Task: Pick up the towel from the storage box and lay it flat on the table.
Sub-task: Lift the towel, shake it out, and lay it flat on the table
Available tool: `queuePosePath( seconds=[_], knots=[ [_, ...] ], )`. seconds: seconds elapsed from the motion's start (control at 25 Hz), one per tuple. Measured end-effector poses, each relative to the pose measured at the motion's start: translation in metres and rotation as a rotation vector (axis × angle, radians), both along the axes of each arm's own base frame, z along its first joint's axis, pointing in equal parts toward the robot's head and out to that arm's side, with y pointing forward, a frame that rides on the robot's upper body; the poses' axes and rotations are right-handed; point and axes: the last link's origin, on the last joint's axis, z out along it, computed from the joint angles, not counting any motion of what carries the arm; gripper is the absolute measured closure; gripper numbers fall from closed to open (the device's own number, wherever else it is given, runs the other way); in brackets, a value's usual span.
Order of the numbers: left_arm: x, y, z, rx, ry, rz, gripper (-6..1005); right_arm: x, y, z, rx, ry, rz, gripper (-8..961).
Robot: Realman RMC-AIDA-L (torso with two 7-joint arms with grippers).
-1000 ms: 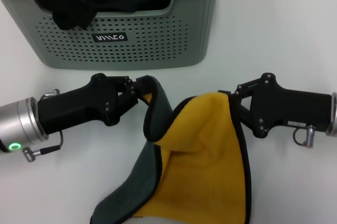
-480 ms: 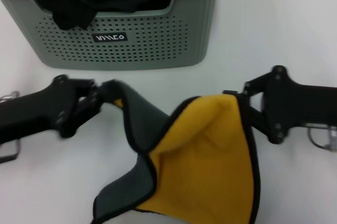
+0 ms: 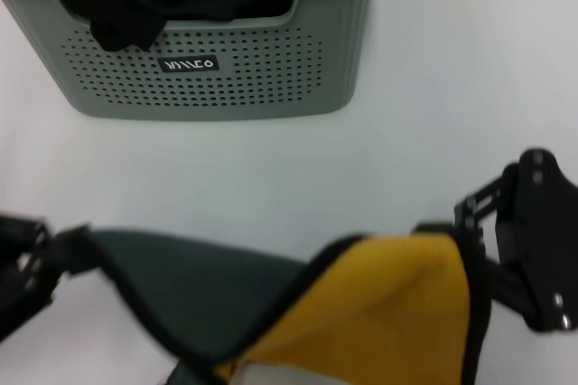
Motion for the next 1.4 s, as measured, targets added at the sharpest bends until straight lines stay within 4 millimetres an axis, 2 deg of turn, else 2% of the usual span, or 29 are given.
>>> queuePosePath(
  seconds=[0.2,0.32,0.48,0.6,0.76,0.96,1.08,1.2,1.4],
  knots=[
    [0.014,-0.036,0.009,0.068,0.031,-0.041,989,-0.009,-0.016,-0.001,-0.059,0.013,0.036,919],
    [0.022,-0.051,0.008,0.072,0.049,-0.062,988,-0.011,-0.022,0.002,-0.088,0.034,0.024,918],
    [0.029,-0.062,0.009,0.1,0.039,-0.067,988,-0.01,-0.026,0.008,-0.127,0.075,0.006,918],
    [0.031,-0.062,0.011,0.121,0.03,-0.077,988,-0.008,-0.025,0.007,-0.146,0.077,-0.003,918],
    [0.017,-0.039,0.0,0.065,0.031,-0.039,988,0.015,-0.01,-0.013,-0.165,0.061,-0.116,917],
    [-0.012,0.018,-0.036,-0.115,0.023,0.064,987,0.044,0.008,-0.041,-0.167,0.048,-0.226,917],
    [-0.016,0.046,-0.06,-0.206,0.065,0.098,987,0.053,0.017,-0.051,-0.132,0.017,-0.237,916],
    [-0.017,0.064,-0.077,-0.251,0.142,0.158,987,0.058,0.025,-0.059,-0.086,-0.029,-0.259,916],
    [-0.015,0.091,-0.083,-0.23,0.239,0.198,987,0.065,0.04,-0.07,0.01,-0.114,-0.301,915]
  ],
)
